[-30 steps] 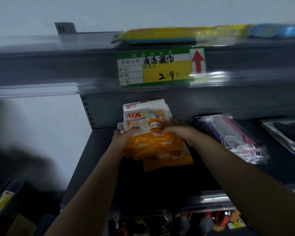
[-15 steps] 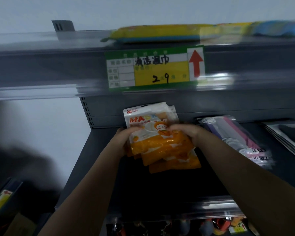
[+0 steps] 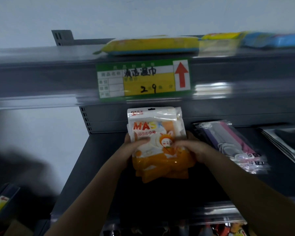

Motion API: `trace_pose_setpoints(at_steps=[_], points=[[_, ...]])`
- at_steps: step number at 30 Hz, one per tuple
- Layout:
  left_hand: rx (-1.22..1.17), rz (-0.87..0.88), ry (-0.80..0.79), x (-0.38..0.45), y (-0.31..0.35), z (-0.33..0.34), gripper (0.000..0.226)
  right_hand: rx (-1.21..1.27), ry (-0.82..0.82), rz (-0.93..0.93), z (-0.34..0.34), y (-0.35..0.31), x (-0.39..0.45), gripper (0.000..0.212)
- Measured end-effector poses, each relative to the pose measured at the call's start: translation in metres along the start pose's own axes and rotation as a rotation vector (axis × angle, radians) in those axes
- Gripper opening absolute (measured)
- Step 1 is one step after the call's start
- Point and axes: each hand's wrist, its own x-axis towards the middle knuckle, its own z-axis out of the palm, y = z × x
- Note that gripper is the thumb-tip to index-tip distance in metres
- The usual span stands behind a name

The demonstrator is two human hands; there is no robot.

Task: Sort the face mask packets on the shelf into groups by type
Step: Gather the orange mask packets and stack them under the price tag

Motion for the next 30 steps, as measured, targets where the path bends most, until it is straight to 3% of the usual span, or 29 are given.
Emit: trace_pose_setpoints(at_steps=[3,10,14,18,23,27,30], points=[[-0.03,0.06,-0.032,-0.008,-0.004,0.004,0.062,0.044,0.036,-0.152,0.002,0.018,-0.01,0.091],[0.019,0.095,-0.047,-0.015,-0.009,0.007,0.088,0.042,-0.062,-0.344,0.005,0.033,-0.032,0.135],[-0.094,-0.009,-0.031,-0.014,-0.008,0.012,0.081,0.041,-0.073,-0.5,0.008,0.036,-0.04,0.12],[-0.191,-0.101,-0.025,-0.015,-0.012,0.015,0.08,0.038,-0.099,-0.537,0.005,0.032,-0.05,0.127],[-0.204,-0.126,-0.08,-0.022,-0.009,0.016,0.077,0.01,-0.134,-0.574,-0.001,0.038,-0.057,0.117],[-0.157,-0.053,-0.136,-0.025,-0.009,0.017,0.082,-0.007,-0.124,-0.549,-0.008,0.038,-0.062,0.119],[-0.085,0.084,-0.092,-0.026,-0.009,0.021,0.089,-0.05,-0.115,-0.565,-0.011,0.037,-0.063,0.11]])
